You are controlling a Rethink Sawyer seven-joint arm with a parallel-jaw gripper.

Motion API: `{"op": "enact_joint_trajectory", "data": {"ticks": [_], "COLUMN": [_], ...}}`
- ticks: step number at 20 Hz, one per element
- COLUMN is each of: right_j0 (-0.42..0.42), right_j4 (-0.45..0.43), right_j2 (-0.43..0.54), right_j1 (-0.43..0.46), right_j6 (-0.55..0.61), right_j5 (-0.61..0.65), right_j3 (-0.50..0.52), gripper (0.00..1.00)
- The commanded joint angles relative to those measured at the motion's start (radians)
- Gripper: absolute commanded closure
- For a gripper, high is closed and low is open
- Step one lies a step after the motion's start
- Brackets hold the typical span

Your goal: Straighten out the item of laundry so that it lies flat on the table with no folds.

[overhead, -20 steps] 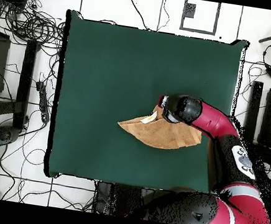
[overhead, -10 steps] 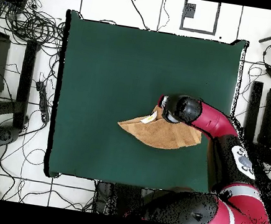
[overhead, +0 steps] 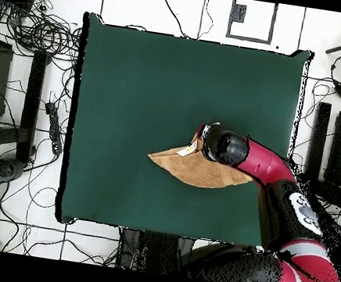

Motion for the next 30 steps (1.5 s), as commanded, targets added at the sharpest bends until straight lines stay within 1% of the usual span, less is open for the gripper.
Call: {"op": "enact_joint_trajectory", "data": {"ticks": [1, 4, 6, 8, 10, 12, 14, 16, 20, 24, 27, 30], "right_j0": [0.008, 0.015, 0.034, 0.025, 0.034, 0.066, 0.083, 0.094, 0.129, 0.202, 0.198, 0.189], "right_j4": [-0.082, -0.098, -0.102, -0.093, -0.102, -0.106, -0.095, -0.083, -0.069, -0.008, 0.044, 0.064], "right_j2": [0.029, 0.018, 0.001, 0.008, -0.003, -0.031, -0.04, -0.039, -0.047, -0.092, -0.091, -0.098], "right_j1": [0.05, 0.023, 0.004, -0.002, -0.008, -0.016, -0.016, 0.012, 0.099, 0.188, 0.24, 0.289], "right_j6": [0.137, 0.148, 0.154, 0.149, 0.152, 0.175, 0.193, 0.189, 0.194, 0.184, 0.197, 0.185], "right_j5": [-0.12, -0.197, -0.215, -0.211, -0.24, -0.294, -0.322, -0.328, -0.44, -0.43, -0.419, -0.407], "right_j3": [0.357, 0.419, 0.443, 0.467, 0.488, 0.505, 0.512, 0.49, 0.41, 0.268, 0.194, 0.131], "gripper": [1.0, 1.0, 1.0, 1.0, 1.0, 1.0, 1.0, 1.0, 1.0, 1.0, 1.0, 1.0]}}
